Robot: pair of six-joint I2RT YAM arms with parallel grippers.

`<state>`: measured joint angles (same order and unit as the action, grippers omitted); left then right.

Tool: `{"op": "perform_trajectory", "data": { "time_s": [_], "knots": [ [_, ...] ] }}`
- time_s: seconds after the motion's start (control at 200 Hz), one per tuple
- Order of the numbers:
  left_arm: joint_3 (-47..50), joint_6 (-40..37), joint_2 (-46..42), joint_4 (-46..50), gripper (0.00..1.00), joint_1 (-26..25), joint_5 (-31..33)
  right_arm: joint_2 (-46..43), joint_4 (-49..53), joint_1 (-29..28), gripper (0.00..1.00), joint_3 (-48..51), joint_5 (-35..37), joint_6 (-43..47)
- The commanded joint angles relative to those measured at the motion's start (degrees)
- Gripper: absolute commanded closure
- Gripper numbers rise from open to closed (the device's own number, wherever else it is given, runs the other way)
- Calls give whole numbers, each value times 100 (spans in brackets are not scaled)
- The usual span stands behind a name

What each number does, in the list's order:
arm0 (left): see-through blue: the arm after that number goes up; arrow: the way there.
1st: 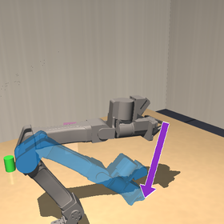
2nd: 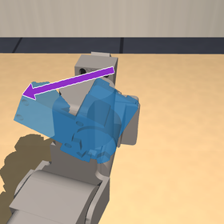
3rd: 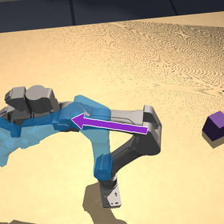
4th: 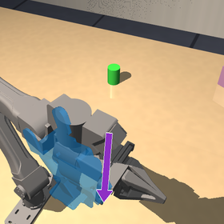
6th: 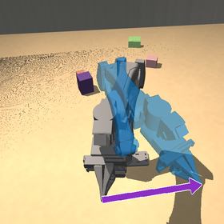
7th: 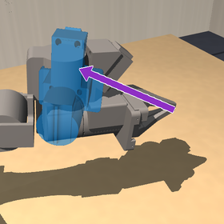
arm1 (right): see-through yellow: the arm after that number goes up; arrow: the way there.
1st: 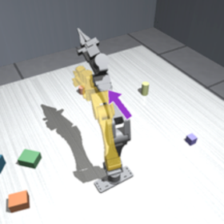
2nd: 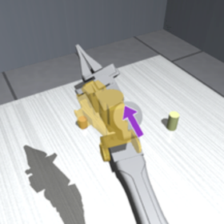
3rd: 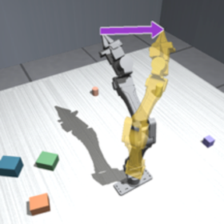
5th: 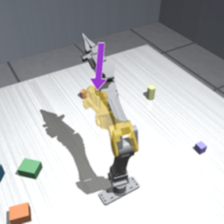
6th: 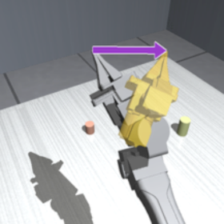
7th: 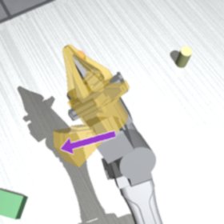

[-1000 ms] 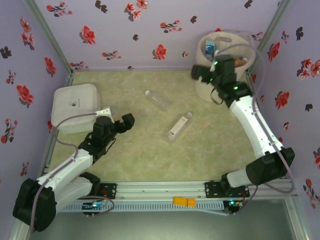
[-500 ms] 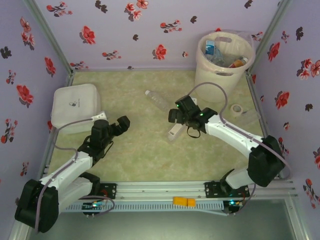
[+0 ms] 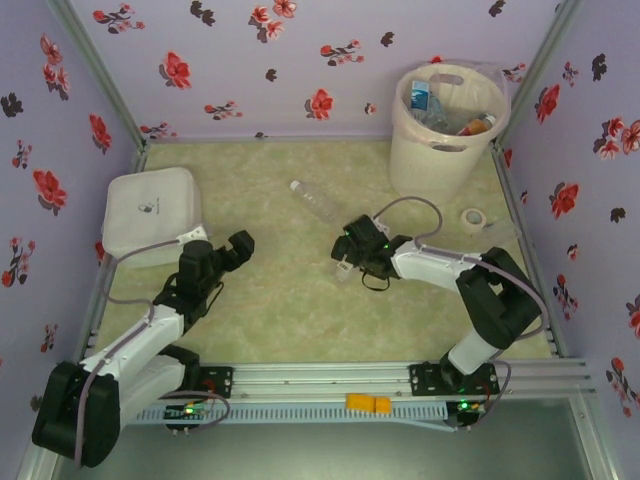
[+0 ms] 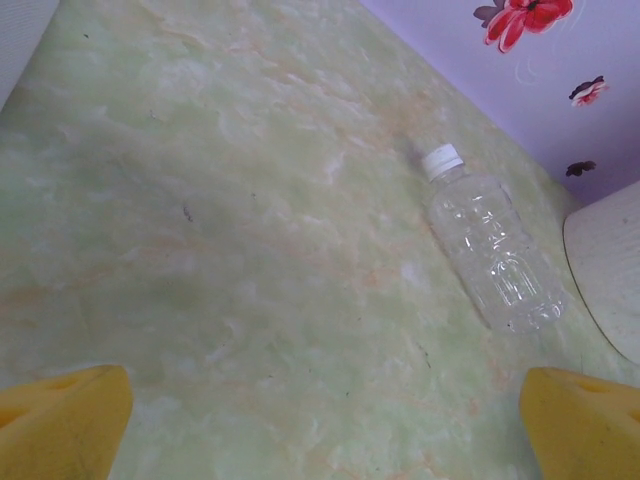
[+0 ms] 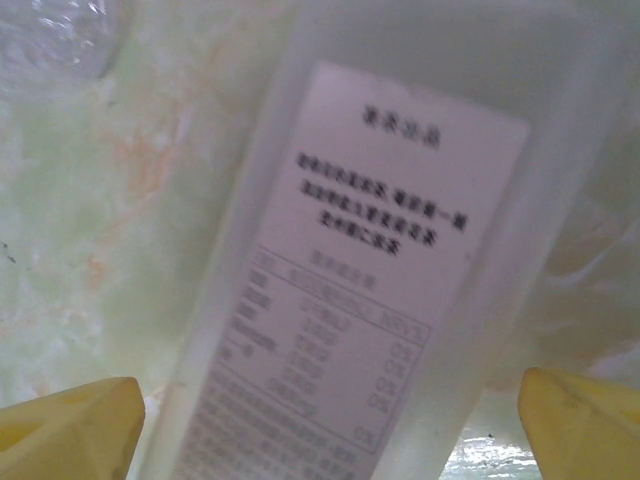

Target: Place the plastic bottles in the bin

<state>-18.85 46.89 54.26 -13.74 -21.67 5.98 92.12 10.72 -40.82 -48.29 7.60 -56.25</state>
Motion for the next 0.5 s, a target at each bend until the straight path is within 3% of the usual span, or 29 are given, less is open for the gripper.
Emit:
{"op": "perform_trajectory", "data": {
  "time_s": [0.0,0.105,0.255,0.495],
  "knots": [
    [-48,115,83,-226,0,58,21,145,-575,-58,6,155,-26,-457],
    [-27,104,108,-226,0,58,1,239,-654,-77,10,179,-90,-448],
    [45,142,120,-289,0,68,8,155,-846,-91,30,285,-144,-410],
    [79,279,183,-393,0,79,-54,-340,-674,-92,48,319,71,67]
  ]
}}
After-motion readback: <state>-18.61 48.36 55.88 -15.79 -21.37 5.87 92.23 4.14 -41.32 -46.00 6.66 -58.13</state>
